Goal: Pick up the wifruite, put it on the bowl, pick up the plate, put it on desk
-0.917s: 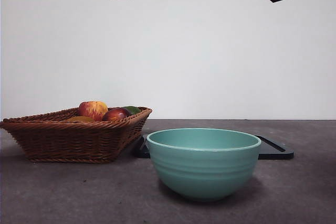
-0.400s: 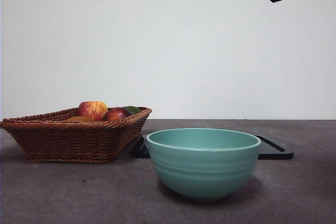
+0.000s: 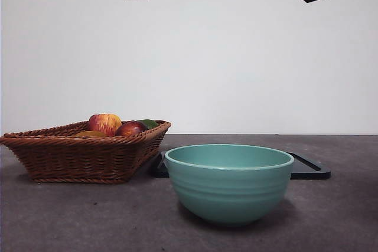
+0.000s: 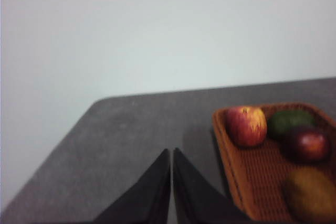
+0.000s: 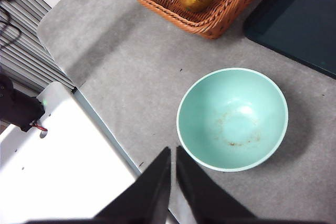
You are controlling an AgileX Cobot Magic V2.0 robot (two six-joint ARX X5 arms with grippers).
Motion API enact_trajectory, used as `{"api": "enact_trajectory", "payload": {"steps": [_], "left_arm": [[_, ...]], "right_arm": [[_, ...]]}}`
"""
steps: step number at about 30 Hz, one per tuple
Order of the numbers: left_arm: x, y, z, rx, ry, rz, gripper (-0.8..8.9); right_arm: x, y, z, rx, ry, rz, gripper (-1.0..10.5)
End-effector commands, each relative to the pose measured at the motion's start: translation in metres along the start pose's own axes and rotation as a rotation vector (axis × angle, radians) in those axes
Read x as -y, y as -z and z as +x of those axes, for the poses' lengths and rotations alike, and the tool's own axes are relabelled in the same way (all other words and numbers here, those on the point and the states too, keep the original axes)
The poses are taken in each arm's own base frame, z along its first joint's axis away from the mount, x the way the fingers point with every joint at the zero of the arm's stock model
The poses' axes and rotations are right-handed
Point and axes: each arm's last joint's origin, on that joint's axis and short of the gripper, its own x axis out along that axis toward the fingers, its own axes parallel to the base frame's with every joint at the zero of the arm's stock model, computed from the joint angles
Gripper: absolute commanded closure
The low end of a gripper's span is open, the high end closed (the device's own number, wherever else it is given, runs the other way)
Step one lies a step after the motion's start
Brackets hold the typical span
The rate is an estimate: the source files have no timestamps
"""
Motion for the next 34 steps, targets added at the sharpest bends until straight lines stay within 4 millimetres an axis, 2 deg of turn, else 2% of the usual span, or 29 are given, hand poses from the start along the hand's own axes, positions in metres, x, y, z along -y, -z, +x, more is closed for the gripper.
{"api": "enact_trajectory", "payload": {"steps": [1,9,18,34], "left_arm": [[0.001,0.011,0.001,-0.004,-0.006,-0.016,8.06],[0.003,0.042,0.006,-0.112,-0.002,-0.025,8.06],[0.005,0.057,0.006,-0.205,0.005,-0.043,8.06],[0.005,0.058,0.006,-0.209,0.006,-0.048,8.06]], "right_arm": [[-0.002,-0.003,0.000,0.008,-0.010,-0.012,9.4],[-0.002,-0.003,0.000,0.008,-0.010,-0.012,9.4],[-0.002,-0.003,0.000,0.008,-0.010,-0.012,9.4],[-0.002,-0.003,0.000,0.008,-0.010,-0.012,9.4]]}}
